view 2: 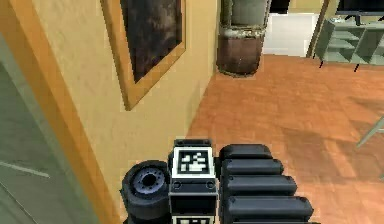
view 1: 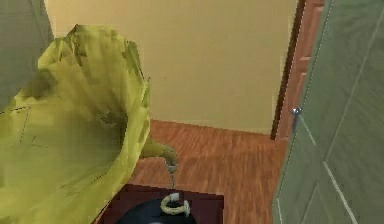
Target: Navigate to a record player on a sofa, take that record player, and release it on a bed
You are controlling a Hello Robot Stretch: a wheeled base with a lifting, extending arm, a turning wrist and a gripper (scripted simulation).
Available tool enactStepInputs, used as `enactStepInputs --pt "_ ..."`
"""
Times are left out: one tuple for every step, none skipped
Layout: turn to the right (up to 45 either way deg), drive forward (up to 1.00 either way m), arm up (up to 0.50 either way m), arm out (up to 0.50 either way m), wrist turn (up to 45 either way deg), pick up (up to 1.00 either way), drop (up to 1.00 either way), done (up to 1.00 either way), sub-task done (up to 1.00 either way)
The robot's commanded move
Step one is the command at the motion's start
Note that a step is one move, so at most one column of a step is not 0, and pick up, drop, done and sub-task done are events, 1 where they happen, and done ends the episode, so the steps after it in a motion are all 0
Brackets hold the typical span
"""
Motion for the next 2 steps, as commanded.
enactStepInputs --pt "-30.0 0.00 0.00 0.00 0.0 0.00 0.00 0.00 0.00" --pt "0.0 0.20 0.00 0.00 0.0 0.00 0.00 0.00 0.00"
